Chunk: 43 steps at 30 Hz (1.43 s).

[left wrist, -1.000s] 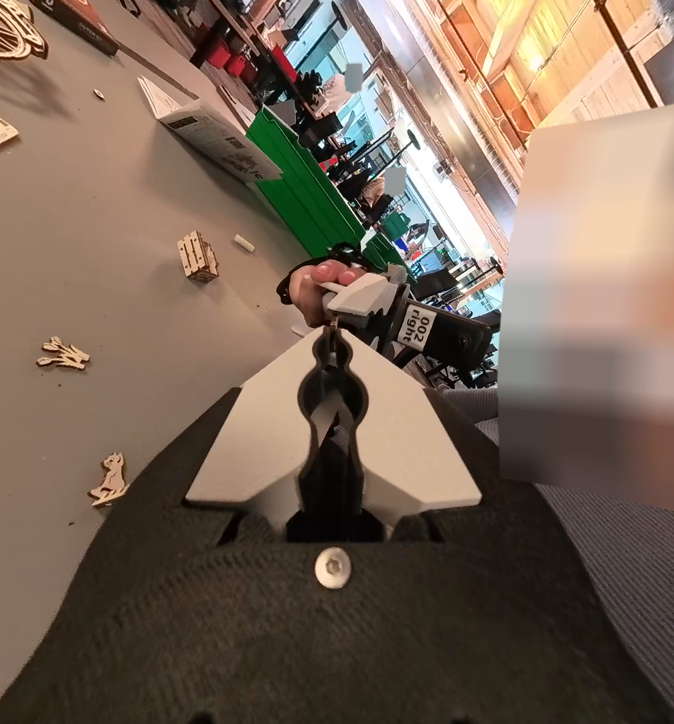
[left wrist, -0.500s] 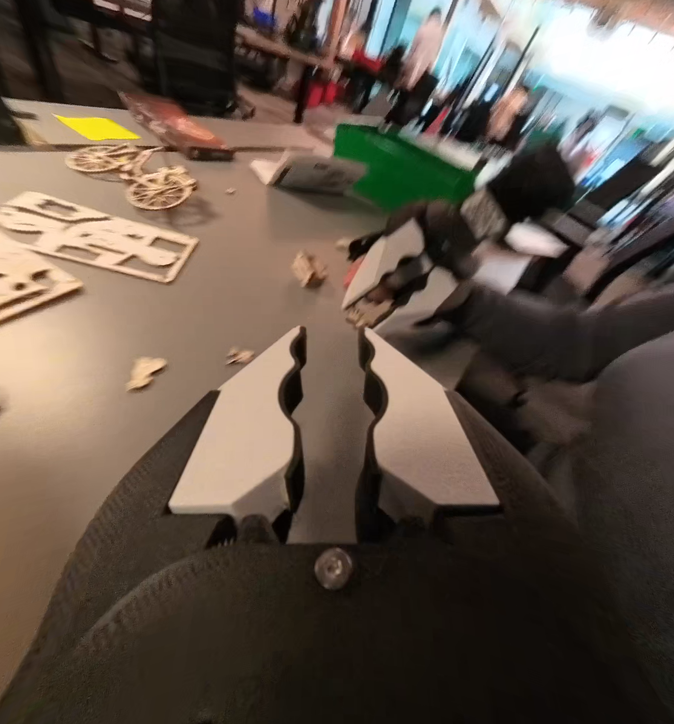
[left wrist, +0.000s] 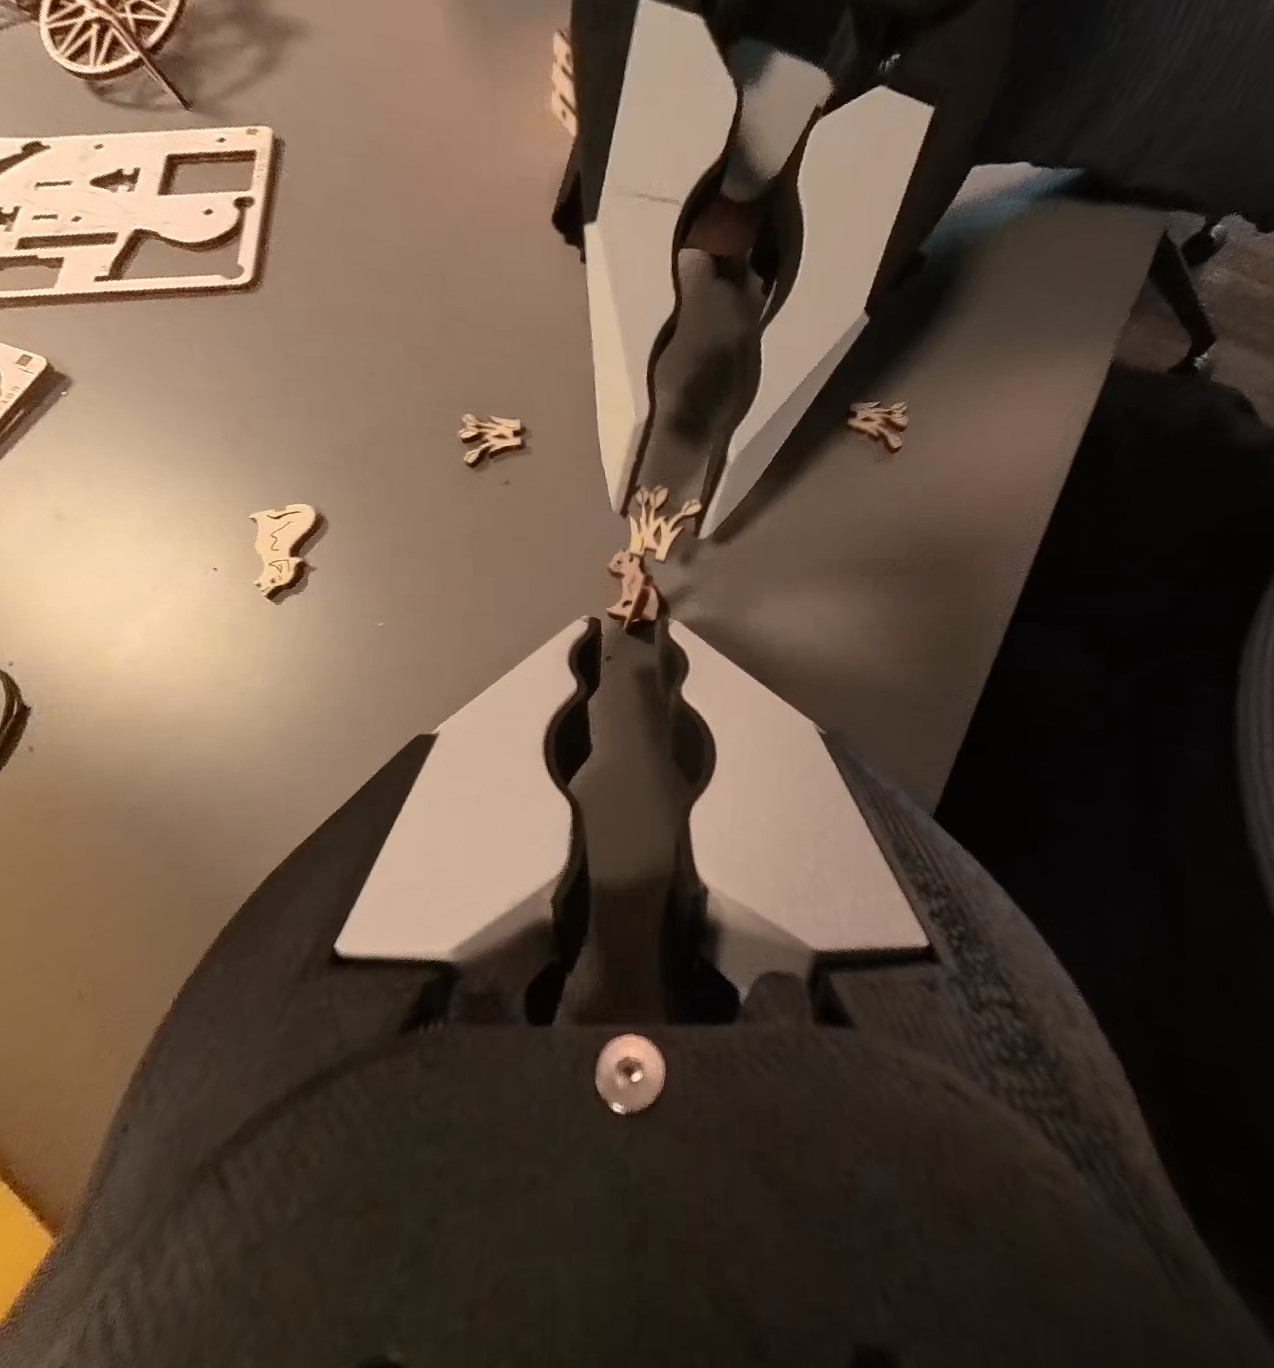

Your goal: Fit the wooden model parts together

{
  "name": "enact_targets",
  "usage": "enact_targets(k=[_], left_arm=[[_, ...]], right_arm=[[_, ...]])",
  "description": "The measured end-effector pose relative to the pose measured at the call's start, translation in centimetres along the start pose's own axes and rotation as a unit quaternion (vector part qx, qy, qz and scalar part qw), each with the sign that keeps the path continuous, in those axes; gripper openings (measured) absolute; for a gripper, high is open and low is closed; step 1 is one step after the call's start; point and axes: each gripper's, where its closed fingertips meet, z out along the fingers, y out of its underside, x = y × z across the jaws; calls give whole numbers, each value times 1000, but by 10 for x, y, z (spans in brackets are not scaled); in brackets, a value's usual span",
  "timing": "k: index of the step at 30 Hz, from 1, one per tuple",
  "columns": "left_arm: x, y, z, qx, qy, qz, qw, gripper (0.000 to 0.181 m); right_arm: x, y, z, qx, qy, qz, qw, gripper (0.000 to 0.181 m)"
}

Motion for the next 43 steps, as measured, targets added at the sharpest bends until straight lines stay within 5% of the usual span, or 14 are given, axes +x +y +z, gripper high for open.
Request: enact_targets(k=[31, 43], left_arm=[[3, 7, 9, -31, 57, -1, 998, 0], [3, -4, 3, 10, 59, 2, 998, 9]], right_arm=[[-1, 1, 9, -14, -60, 2, 998, 17], [-2, 4, 11, -25, -59, -3, 998, 17]])
